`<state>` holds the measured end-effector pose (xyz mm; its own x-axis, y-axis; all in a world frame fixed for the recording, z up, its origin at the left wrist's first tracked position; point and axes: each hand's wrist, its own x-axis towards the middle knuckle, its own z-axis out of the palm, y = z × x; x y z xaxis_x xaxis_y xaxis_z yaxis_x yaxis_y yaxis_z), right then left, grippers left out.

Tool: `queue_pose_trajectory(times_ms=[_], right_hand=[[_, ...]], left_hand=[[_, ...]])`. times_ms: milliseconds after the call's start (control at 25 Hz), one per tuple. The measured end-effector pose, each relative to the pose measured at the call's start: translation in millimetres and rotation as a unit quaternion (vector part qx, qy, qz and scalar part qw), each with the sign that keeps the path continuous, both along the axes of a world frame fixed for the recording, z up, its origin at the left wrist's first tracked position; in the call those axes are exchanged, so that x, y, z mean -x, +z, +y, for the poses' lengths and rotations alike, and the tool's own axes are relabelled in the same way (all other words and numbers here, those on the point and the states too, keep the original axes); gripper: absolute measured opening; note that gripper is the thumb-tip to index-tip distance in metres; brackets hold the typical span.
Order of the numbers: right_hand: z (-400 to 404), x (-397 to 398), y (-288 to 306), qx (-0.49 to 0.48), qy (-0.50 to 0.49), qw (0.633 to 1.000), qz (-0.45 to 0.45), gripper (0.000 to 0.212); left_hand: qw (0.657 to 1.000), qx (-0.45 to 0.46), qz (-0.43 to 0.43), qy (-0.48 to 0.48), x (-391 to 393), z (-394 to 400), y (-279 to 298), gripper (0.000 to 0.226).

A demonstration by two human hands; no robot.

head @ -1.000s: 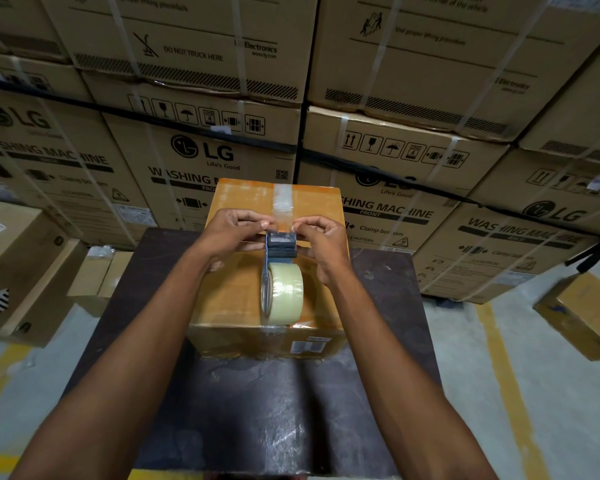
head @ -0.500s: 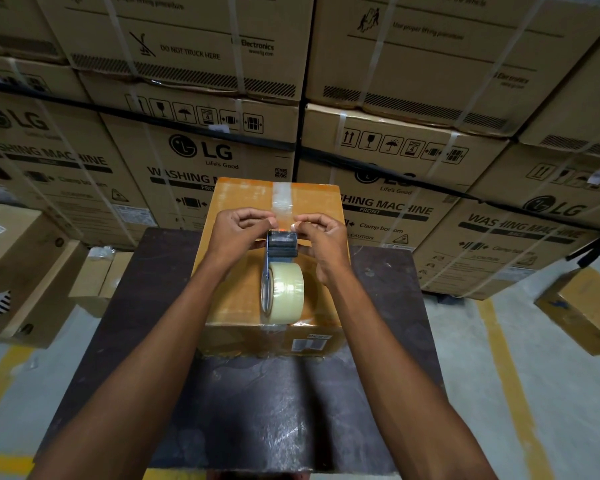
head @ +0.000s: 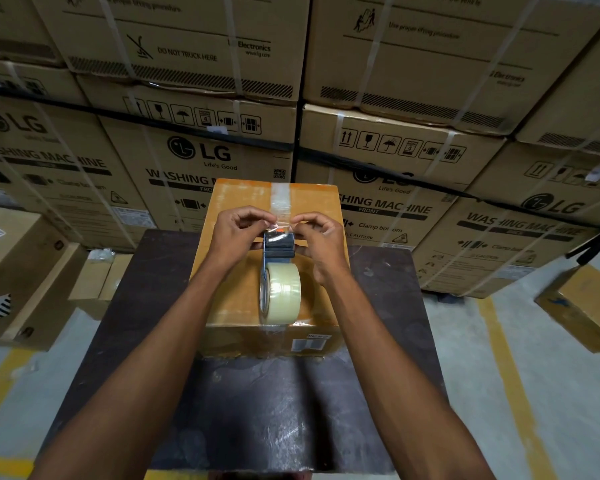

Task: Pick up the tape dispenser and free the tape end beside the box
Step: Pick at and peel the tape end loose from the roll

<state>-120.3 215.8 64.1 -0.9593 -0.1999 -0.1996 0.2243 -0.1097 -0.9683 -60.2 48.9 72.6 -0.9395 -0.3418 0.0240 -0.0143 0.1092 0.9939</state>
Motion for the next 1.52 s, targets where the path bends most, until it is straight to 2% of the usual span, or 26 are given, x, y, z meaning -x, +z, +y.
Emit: queue_pose_trajectory(times_ms=[120,320,440,640,800,880,1000,1120,1200,1240,1400,1520], right_hand=[[0.7,0.3,-0.9,0.004,-0.007,1.0,-0.001,0.017],[0.4,0.1,-0.4,-0.002,-0.007,1.0,0.004,0.013],[0.5,-0.3,-0.2,-0.004,-0.001,1.0,0.007,0.011],[4.4,-0.3,0.8,0.022,0.016,1.0,-0.015,0.019],[9.9,3.1,-3.0,0.051,0.014,0.997,-0.051,0.009],[8.9,2.5,-0.8,0.031,0.013,0.999,-0.042,0.011],[0.2,3.6,3.0,-0.058,0.04,0.997,0.022,0.03],[-6.4,4.5,4.7,-0.123,0.053,0.988,0.079,0.024],[-6.4,6.6,3.0,-0.128,0.045,0.987,0.086,0.009],[-6.2,6.7,2.4,-0.127,0.042,0.988,0.082,0.008],[-7.1,6.3,0.1,-0.144,0.038,0.983,0.111,0.019],[-6.9,6.6,-2.0,-0.145,0.035,0.982,0.113,0.021]], left_hand=[[1.0,-0.01,-0.01,0.001,-1.0,1.3,1.0,0.025],[1.0,-0.003,0.008,0.025,0.8,3.3,-2.3,0.01],[0.999,0.011,0.004,0.03,2.0,4.2,-3.4,0.012],[0.999,-0.02,0.002,0.044,1.2,8.0,-1.9,0.011],[0.997,-0.055,-0.001,0.057,-0.3,8.5,-1.3,0.014],[0.996,-0.058,-0.002,0.062,-0.6,8.3,-2.8,0.016],[0.997,-0.043,-0.006,0.062,0.1,7.8,-6.2,0.019],[0.997,-0.036,-0.008,0.069,0.2,8.2,-5.5,0.022],[0.997,-0.042,-0.009,0.067,-0.9,8.1,-4.2,0.023],[0.997,-0.041,-0.009,0.064,-1.7,7.8,-3.8,0.024],[0.998,-0.033,-0.02,0.047,-2.3,7.6,-1.7,0.023],[0.998,-0.037,-0.042,0.033,0.3,6.5,2.0,0.009]])
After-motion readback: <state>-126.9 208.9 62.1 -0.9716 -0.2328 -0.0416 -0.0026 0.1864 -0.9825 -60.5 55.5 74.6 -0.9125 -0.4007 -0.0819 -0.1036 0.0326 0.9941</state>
